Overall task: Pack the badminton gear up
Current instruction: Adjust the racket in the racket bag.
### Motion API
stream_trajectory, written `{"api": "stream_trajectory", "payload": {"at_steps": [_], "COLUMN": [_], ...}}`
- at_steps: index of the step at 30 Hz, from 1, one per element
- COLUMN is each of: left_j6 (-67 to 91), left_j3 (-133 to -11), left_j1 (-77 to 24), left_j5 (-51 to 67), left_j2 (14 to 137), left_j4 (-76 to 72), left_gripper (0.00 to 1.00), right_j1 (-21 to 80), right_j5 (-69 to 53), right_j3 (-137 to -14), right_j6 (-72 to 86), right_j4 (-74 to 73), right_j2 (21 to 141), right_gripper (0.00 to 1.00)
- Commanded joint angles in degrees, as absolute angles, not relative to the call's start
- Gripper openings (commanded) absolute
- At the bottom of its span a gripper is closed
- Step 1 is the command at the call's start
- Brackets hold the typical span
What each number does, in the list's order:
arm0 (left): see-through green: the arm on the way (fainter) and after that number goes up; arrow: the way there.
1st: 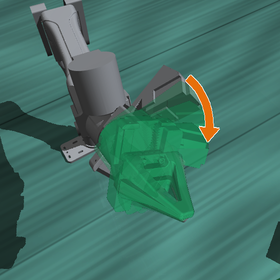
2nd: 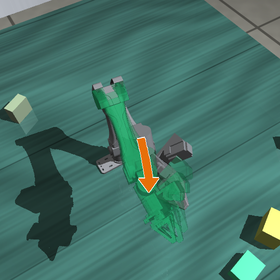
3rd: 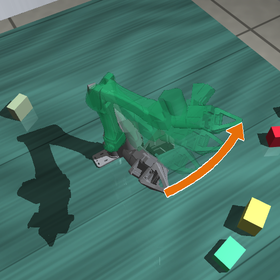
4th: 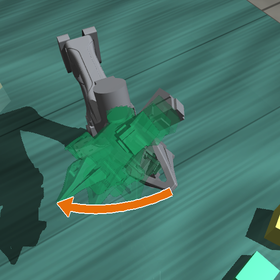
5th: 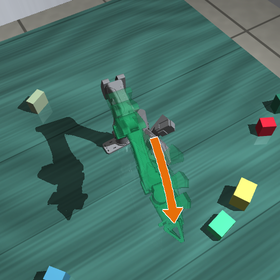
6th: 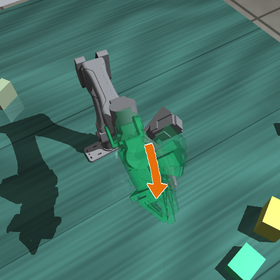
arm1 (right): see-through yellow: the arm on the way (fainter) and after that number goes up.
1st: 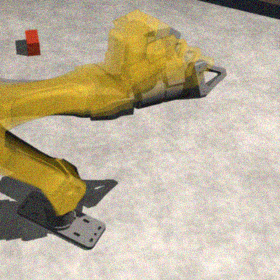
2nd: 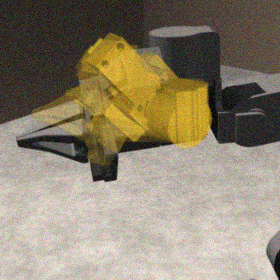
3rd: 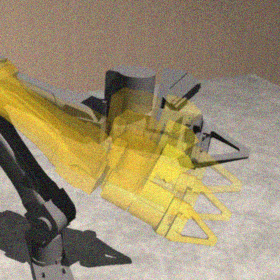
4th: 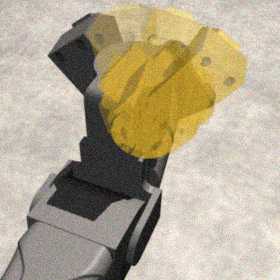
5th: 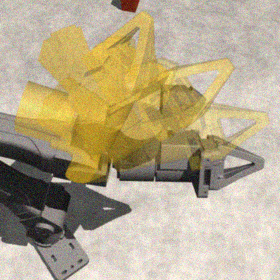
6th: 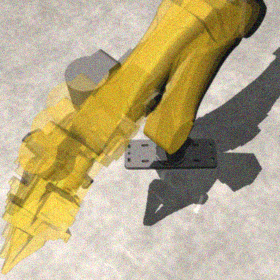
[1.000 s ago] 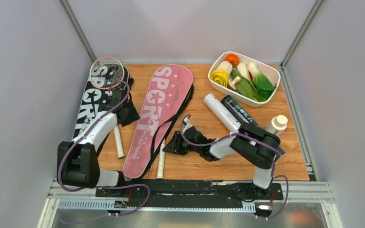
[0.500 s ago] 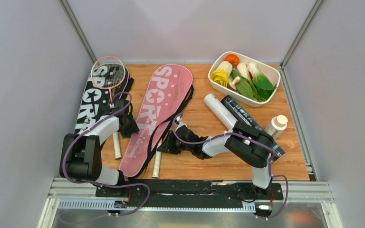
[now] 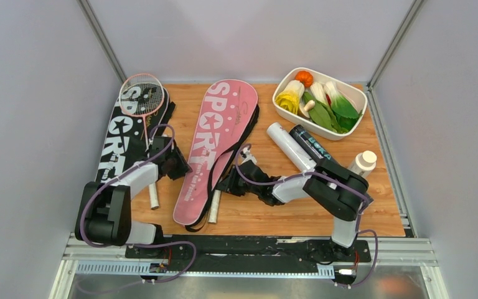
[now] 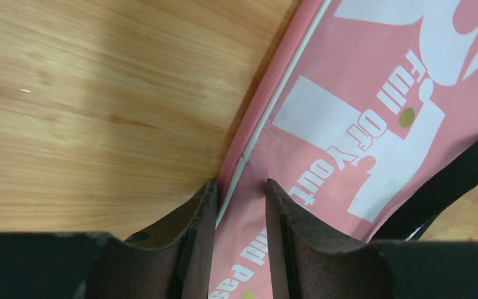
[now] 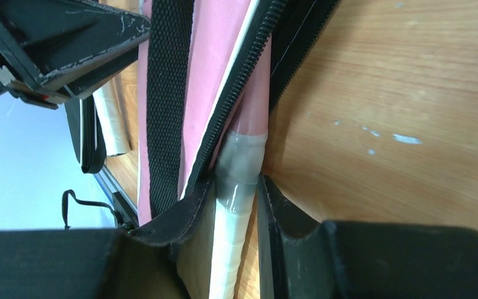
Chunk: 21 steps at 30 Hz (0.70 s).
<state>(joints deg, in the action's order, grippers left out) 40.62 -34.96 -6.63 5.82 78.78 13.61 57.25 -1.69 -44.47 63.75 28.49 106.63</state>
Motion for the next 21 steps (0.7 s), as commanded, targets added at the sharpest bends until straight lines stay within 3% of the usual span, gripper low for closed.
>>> {"api": "stream_trajectory", "payload": {"at_steps": [1,21], "left_j6": [45.9,45.2], "left_j3": [-31.0,-25.1], "left_j1": [-11.4,-14.0], "left_j5": [14.0,7.1], "left_j2": [78.6,71.5], "left_j4": [14.9,12.9], "left_gripper": [0.41,0.40], "right_j1": [57.0,56.6], "right_j5": [1.7,1.3], "right_j3": [-42.4,-45.4], "right_j6": [62.8,67.0], "right_j4": [26.7,30.0], "right_j2": [103.5,95.4], "right_gripper": [0.27,0.27]}}
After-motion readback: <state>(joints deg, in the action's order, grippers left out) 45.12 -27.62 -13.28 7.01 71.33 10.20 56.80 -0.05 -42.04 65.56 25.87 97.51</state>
